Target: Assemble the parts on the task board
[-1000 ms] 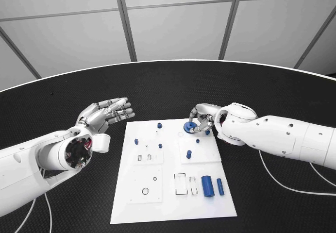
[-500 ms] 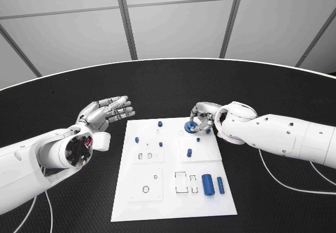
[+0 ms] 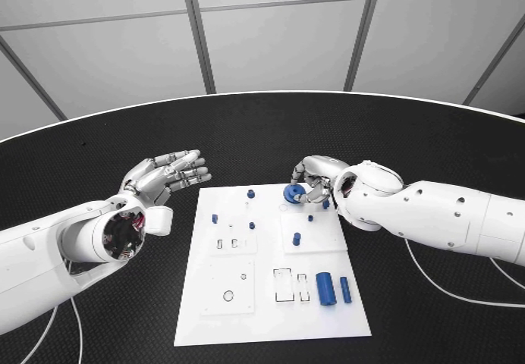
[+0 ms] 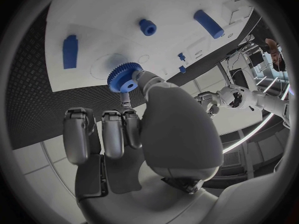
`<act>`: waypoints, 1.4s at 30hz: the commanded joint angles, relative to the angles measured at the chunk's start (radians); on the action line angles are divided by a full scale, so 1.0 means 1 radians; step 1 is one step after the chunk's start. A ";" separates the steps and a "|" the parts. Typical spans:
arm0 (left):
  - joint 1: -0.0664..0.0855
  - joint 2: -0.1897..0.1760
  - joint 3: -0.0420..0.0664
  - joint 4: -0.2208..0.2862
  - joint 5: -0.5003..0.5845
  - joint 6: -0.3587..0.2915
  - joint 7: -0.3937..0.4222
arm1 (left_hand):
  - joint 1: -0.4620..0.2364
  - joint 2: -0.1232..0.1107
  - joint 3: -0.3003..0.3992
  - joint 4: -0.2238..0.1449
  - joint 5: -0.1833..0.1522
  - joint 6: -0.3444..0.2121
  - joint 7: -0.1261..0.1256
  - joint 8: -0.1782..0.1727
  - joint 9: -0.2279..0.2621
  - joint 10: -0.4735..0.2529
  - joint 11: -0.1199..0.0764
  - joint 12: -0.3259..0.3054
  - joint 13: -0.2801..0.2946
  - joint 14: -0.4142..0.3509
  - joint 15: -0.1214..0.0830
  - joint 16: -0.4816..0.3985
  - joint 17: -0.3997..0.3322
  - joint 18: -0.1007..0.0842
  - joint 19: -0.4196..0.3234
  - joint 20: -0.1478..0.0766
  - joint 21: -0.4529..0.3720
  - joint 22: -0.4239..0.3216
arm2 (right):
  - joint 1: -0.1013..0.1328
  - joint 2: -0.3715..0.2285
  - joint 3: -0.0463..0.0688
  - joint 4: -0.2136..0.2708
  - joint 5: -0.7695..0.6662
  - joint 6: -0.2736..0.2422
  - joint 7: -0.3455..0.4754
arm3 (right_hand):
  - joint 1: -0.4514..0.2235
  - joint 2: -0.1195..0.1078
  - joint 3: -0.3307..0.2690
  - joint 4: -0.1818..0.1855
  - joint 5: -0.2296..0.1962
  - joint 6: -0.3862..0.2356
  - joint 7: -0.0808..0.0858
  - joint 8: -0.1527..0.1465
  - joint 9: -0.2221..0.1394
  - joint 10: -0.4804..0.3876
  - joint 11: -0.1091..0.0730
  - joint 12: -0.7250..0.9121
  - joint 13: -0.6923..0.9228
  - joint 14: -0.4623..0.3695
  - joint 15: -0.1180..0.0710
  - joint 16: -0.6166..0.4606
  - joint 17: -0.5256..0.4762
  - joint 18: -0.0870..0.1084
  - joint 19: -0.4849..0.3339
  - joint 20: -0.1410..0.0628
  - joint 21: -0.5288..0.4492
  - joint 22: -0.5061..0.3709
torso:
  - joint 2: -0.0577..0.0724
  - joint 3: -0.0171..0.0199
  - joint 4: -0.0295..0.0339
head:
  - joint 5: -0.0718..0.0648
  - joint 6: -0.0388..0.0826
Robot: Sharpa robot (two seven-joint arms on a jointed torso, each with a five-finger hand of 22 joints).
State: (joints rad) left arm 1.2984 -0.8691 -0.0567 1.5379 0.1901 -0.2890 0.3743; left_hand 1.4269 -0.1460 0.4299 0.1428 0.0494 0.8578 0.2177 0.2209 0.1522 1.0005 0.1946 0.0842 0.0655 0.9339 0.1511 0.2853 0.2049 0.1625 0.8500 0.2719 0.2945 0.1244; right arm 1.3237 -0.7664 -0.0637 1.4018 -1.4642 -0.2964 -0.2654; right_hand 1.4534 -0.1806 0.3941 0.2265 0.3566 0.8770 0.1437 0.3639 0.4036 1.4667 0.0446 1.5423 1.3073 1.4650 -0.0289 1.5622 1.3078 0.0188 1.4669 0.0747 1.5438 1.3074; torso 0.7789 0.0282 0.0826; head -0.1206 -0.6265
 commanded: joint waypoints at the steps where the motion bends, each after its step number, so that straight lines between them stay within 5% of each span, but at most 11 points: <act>1: 0.000 0.002 0.000 -0.002 0.000 0.000 0.000 | -0.013 -0.002 0.010 -0.003 0.002 -0.008 0.040 -0.005 -0.002 -0.002 0.005 -0.008 0.000 -0.007 0.004 -0.007 0.002 0.020 -0.002 0.001 0.002 -0.002 | 0.000 0.001 0.001 0.042 -0.053 -0.012 -0.006 | -0.012 0.004 0.019 0.010 0.004 0.066 -0.026 0.003 0.011 0.084 -0.008 0.004 0.241 0.105 -0.007 0.007 0.260 -0.011 0.091 -0.007 0.004 0.238 | 0.000 -0.0009 -0.0015 | 0.000 0.002; 9: 0.000 0.014 0.000 -0.005 0.000 0.002 -0.001 | -0.013 -0.002 0.010 -0.003 0.002 -0.008 0.040 -0.005 -0.002 -0.002 0.005 -0.008 0.000 -0.007 0.004 -0.007 0.002 0.020 -0.002 0.001 0.002 -0.002 | 0.001 0.070 0.003 0.061 -0.158 -0.037 -0.014 | -0.013 0.004 0.021 0.010 0.005 0.066 -0.026 0.002 0.011 0.085 -0.008 0.006 0.243 0.105 -0.007 0.007 0.260 -0.011 0.092 -0.007 0.004 0.239 | 0.002 -0.0026 0.0046 | -0.002 0.005; 13: 0.000 0.017 0.000 -0.004 0.000 0.002 -0.002 | -0.013 -0.002 0.010 -0.003 0.002 -0.008 0.040 -0.005 -0.002 -0.002 0.005 -0.008 0.000 -0.007 0.004 -0.007 0.002 0.020 -0.002 0.001 0.002 -0.002 | 0.001 0.119 0.003 0.038 -0.187 -0.039 -0.014 | -0.014 0.004 0.022 0.009 0.005 0.066 -0.026 0.002 0.011 0.085 -0.008 0.005 0.242 0.105 -0.007 0.008 0.261 -0.011 0.091 -0.007 0.004 0.239 | 0.004 -0.0080 0.0130 | -0.005 0.005; 22: 0.000 0.019 0.000 0.000 0.000 0.001 -0.002 | -0.013 -0.002 0.010 -0.003 0.002 -0.008 0.040 -0.005 -0.002 -0.002 0.005 -0.008 0.000 -0.007 0.004 -0.007 0.002 0.020 -0.002 0.001 0.002 -0.002 | 0.001 0.203 0.003 -0.025 -0.207 -0.027 -0.009 | -0.018 0.004 0.026 0.009 0.005 0.064 -0.025 0.000 0.010 0.085 -0.007 0.005 0.242 0.105 -0.007 0.008 0.261 -0.011 0.091 -0.007 0.003 0.237 | 0.010 -0.0153 0.0217 | -0.005 0.006; 42: 0.000 0.016 0.000 0.007 -0.002 0.000 -0.002 | -0.013 -0.002 0.010 -0.003 0.002 -0.008 0.040 -0.005 -0.002 -0.002 0.005 -0.008 0.000 -0.007 0.004 -0.007 0.002 0.020 -0.002 0.001 0.002 -0.002 | 0.000 0.253 0.000 -0.085 -0.210 0.042 -0.012 | -0.022 0.004 0.029 0.009 0.005 0.062 -0.024 -0.002 0.010 0.085 -0.007 0.005 0.243 0.105 -0.006 0.008 0.261 -0.011 0.090 -0.007 0.002 0.237 | 0.009 -0.0103 0.0184 | 0.001 -0.004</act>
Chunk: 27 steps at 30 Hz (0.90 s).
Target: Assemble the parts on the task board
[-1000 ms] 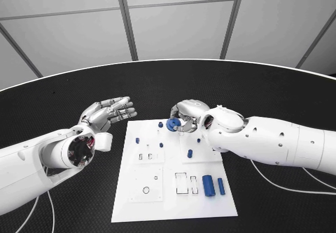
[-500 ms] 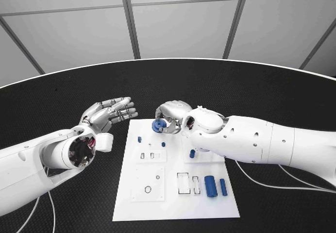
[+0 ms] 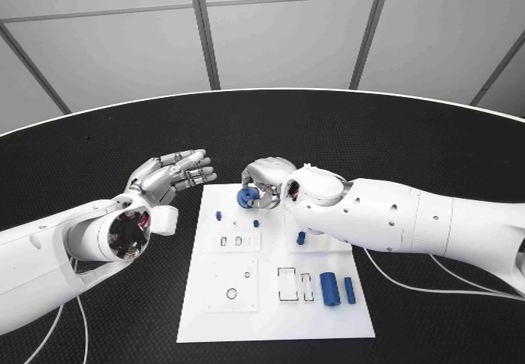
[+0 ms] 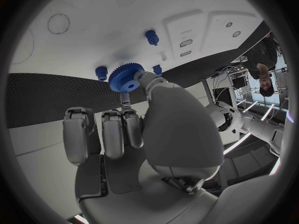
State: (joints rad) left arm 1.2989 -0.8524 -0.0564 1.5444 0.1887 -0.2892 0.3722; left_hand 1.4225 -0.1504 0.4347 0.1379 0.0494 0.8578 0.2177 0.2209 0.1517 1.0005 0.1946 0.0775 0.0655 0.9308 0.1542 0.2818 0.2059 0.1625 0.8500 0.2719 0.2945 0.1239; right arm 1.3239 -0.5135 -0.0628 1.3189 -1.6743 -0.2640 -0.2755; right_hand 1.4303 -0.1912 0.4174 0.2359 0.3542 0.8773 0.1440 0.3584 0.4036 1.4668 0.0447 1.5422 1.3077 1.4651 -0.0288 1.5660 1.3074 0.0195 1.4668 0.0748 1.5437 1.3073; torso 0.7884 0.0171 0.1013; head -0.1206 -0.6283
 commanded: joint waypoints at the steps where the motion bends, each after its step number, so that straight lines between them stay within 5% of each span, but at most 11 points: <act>1: 0.000 -0.001 0.000 0.000 0.000 0.000 0.000 | -0.009 0.002 0.005 0.001 0.002 -0.008 0.040 -0.005 -0.001 -0.002 0.005 -0.001 -0.001 -0.004 0.001 -0.003 0.001 0.020 -0.002 0.001 0.002 -0.001 | 0.000 -0.001 -0.001 -0.004 0.000 0.015 -0.003 | 0.001 0.014 0.006 -0.001 0.007 0.062 -0.024 0.003 0.010 0.085 -0.007 0.005 0.242 0.105 -0.007 0.004 0.261 -0.011 0.090 -0.007 0.002 0.237 | -0.001 0.0008 -0.0003 | 0.001 -0.003; 21: 0.000 -0.005 0.000 0.002 -0.001 -0.001 0.000 | -0.009 0.002 0.005 0.001 0.002 -0.008 0.040 -0.005 -0.001 -0.002 0.005 -0.001 -0.001 -0.004 0.001 -0.003 0.001 0.020 -0.002 0.001 0.002 -0.001 | 0.000 -0.001 -0.005 -0.018 0.000 0.054 -0.014 | -0.017 0.007 0.012 -0.002 0.001 0.057 -0.021 -0.004 0.009 0.082 -0.004 0.002 0.239 0.105 -0.005 0.003 0.260 -0.011 0.090 -0.006 0.001 0.236 | 0.000 0.0000 -0.0003 | 0.005 -0.007; 24: 0.000 -0.005 0.000 0.003 -0.001 -0.002 0.000 | -0.009 0.002 0.005 0.001 0.002 -0.008 0.040 -0.005 -0.001 -0.002 0.005 -0.001 -0.001 -0.004 0.001 -0.003 0.001 0.020 -0.002 0.001 0.002 -0.001 | 0.000 0.002 -0.005 -0.020 0.000 0.050 -0.009 | -0.051 -0.009 0.013 0.002 -0.056 0.025 -0.007 -0.033 0.000 0.074 0.008 -0.007 0.232 0.105 0.005 0.004 0.260 -0.010 0.089 0.001 -0.001 0.234 | 0.000 -0.0001 -0.0001 | 0.006 -0.008; 27: 0.000 -0.005 0.000 0.003 -0.001 -0.002 -0.001 | -0.011 0.001 0.009 -0.003 0.002 -0.008 0.040 -0.006 -0.001 -0.001 0.006 -0.004 0.000 -0.004 0.002 -0.005 0.002 0.020 -0.003 0.002 0.002 -0.002 | 0.000 0.004 -0.005 -0.023 0.000 0.047 -0.005 | -0.060 -0.014 0.013 0.002 -0.066 0.018 -0.004 -0.043 -0.003 0.073 0.011 -0.009 0.230 0.105 0.008 0.003 0.259 -0.010 0.088 0.004 -0.002 0.233 | 0.000 0.0001 0.0000 | 0.006 -0.008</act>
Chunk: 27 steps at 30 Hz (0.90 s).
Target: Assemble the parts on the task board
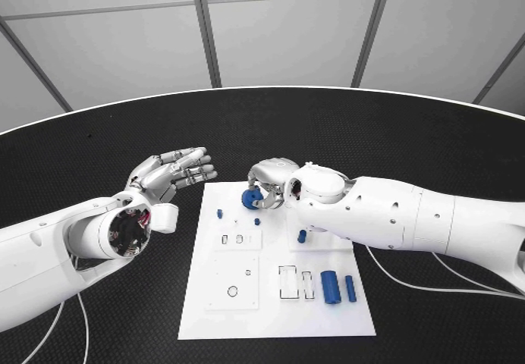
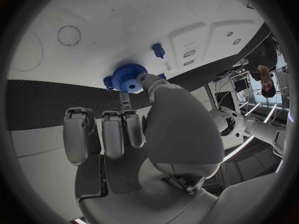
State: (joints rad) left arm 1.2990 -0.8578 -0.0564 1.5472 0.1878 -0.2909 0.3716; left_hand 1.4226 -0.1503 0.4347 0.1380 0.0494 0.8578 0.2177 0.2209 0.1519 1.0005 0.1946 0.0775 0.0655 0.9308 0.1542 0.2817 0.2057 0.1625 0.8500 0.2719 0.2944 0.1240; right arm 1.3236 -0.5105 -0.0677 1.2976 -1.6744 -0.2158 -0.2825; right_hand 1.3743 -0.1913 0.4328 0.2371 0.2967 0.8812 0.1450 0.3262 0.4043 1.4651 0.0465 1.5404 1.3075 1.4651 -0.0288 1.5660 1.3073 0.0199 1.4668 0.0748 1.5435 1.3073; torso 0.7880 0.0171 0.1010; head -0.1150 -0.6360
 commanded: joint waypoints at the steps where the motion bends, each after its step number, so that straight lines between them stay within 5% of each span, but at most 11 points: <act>1: 0.000 0.000 0.000 0.000 0.000 0.000 -0.001 | -0.011 0.001 0.009 -0.003 0.002 -0.008 0.040 -0.006 -0.002 -0.001 0.006 -0.004 0.000 -0.004 0.002 -0.005 0.002 0.020 -0.003 0.002 0.002 -0.002 | 0.000 0.002 0.000 -0.002 0.000 -0.001 0.003 | -0.018 -0.022 -0.005 0.004 -0.026 -0.012 -0.002 -0.035 -0.012 0.069 0.013 -0.013 0.225 0.105 0.010 0.003 0.260 -0.010 0.088 0.007 -0.002 0.233 | 0.000 0.0002 0.0001 | 0.001 -0.001; 8: 0.000 -0.001 0.000 0.000 0.000 -0.001 -0.002 | -0.012 0.001 0.009 -0.003 0.002 -0.008 0.041 -0.007 -0.002 -0.001 0.006 -0.004 0.000 -0.004 0.002 -0.005 0.003 0.020 -0.003 0.002 0.002 -0.002 | 0.000 0.002 0.000 -0.004 0.000 0.018 0.008 | -0.043 -0.036 -0.020 0.008 -0.064 -0.048 0.006 -0.076 -0.024 0.063 0.021 -0.020 0.219 0.105 0.018 0.004 0.261 -0.010 0.088 0.015 -0.003 0.233 | 0.001 -0.0001 -0.0012 | 0.002 -0.003; 27: 0.000 -0.002 0.000 -0.001 0.000 -0.002 -0.002 | -0.014 0.000 0.010 -0.004 0.002 -0.009 0.042 -0.008 -0.002 -0.003 0.007 -0.006 0.000 -0.006 0.003 -0.007 0.003 0.020 -0.004 0.002 0.001 -0.003 | 0.000 -0.004 0.000 -0.008 0.004 0.069 0.002 | -0.061 -0.040 -0.034 0.016 -0.068 -0.051 0.007 -0.088 -0.026 0.060 0.022 -0.022 0.217 0.105 0.020 0.004 0.260 -0.010 0.087 0.017 -0.004 0.232 | 0.000 0.0007 -0.0020 | 0.001 -0.004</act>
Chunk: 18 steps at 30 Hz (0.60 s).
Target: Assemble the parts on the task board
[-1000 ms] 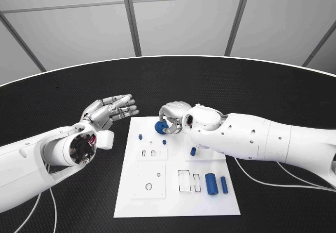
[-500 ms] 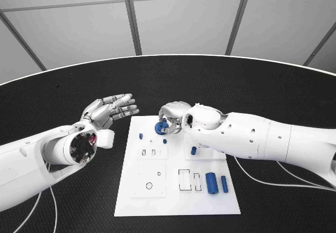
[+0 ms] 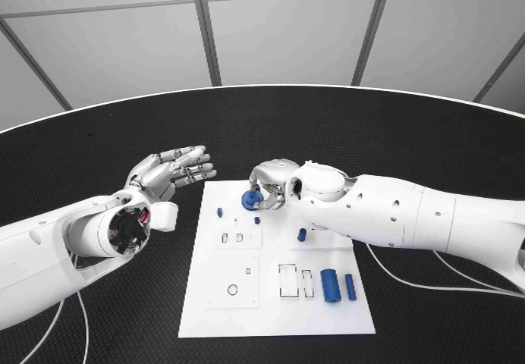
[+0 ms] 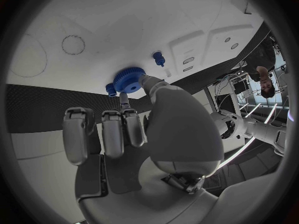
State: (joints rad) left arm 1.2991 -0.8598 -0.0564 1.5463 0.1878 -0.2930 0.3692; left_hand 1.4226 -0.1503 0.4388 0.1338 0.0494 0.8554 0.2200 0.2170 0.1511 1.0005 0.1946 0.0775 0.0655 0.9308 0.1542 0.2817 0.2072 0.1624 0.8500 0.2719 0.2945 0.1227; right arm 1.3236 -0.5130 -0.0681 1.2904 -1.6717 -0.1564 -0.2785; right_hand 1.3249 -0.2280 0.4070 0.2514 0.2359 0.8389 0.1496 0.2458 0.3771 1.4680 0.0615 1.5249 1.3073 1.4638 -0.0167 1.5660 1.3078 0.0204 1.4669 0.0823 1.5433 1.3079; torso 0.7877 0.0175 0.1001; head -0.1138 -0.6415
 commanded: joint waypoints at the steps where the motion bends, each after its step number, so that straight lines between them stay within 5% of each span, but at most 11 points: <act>1: 0.000 0.000 0.000 0.000 0.000 -0.001 0.000 | -0.014 0.000 0.006 -0.001 0.002 -0.007 0.040 -0.004 -0.002 -0.003 0.007 -0.006 0.000 -0.006 0.003 -0.007 0.001 0.020 -0.004 0.002 0.001 -0.002 | 0.000 -0.002 0.000 -0.001 0.002 0.014 -0.004 | -0.015 -0.002 -0.011 0.004 -0.008 -0.010 0.003 -0.010 0.001 0.057 0.007 -0.006 0.217 0.107 0.008 0.004 0.261 -0.010 0.087 0.010 -0.004 0.231 | 0.000 -0.0002 -0.0012 | 0.000 0.001; 4: 0.000 0.000 0.000 0.000 0.000 -0.001 0.000 | -0.014 0.000 0.007 -0.001 0.002 -0.008 0.040 -0.005 -0.002 -0.004 0.007 -0.007 0.000 -0.007 0.003 -0.008 0.001 0.020 -0.005 0.002 0.001 -0.002 | 0.000 -0.005 0.000 -0.002 0.003 0.021 -0.010 | -0.053 0.009 -0.029 0.031 0.011 -0.020 0.005 -0.029 -0.004 0.056 0.010 -0.008 0.216 0.107 0.011 0.005 0.262 -0.011 0.088 0.013 -0.003 0.232 | 0.000 -0.0002 0.0002 | 0.000 0.002; 12: 0.000 -0.002 0.000 0.000 0.000 -0.001 0.000 | -0.015 -0.001 0.007 -0.002 0.002 -0.009 0.042 -0.006 -0.002 -0.005 0.008 -0.008 -0.001 -0.008 0.004 -0.009 0.001 0.019 -0.006 0.003 0.001 -0.003 | 0.000 -0.023 0.000 0.011 0.004 0.014 -0.018 | -0.066 0.015 -0.037 0.034 0.031 -0.020 0.007 -0.037 -0.007 0.058 0.012 -0.006 0.218 0.107 0.013 0.005 0.263 -0.011 0.089 0.014 -0.001 0.234 | 0.000 0.0001 0.0013 | 0.000 0.002; 18: 0.000 -0.004 0.000 0.000 0.000 -0.001 0.000 | -0.015 -0.001 0.007 -0.002 0.002 -0.009 0.042 -0.006 -0.002 -0.005 0.008 -0.008 -0.001 -0.008 0.004 -0.009 0.001 0.019 -0.006 0.003 0.001 -0.003 | 0.000 -0.066 0.000 0.056 0.004 -0.044 -0.018 | -0.068 0.020 -0.037 0.032 0.050 -0.010 0.007 -0.038 -0.007 0.062 0.012 -0.001 0.222 0.107 0.014 0.005 0.263 -0.012 0.089 0.015 0.000 0.235 | 0.000 0.0011 0.0003 | 0.003 0.002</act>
State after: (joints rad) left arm 1.2991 -0.8638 -0.0564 1.5462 0.1878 -0.2946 0.3688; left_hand 1.4151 -0.1503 0.4418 0.1309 0.0494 0.8520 0.2161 0.2170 0.1503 0.9968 0.1983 0.0733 0.0655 0.9273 0.1578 0.2778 0.2070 0.1625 0.8500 0.2718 0.2944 0.1218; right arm 1.3236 -0.5658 -0.0683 1.3347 -1.6676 -0.1832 -0.2972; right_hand 1.2644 -0.2123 0.3753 0.2831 0.2815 0.8249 0.1572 0.2120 0.3716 1.4645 0.0650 1.5207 1.3081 1.4647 -0.0105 1.5659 1.3077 0.0226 1.4668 0.0896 1.5433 1.3078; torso 0.7876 0.0176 0.1009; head -0.1127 -0.6397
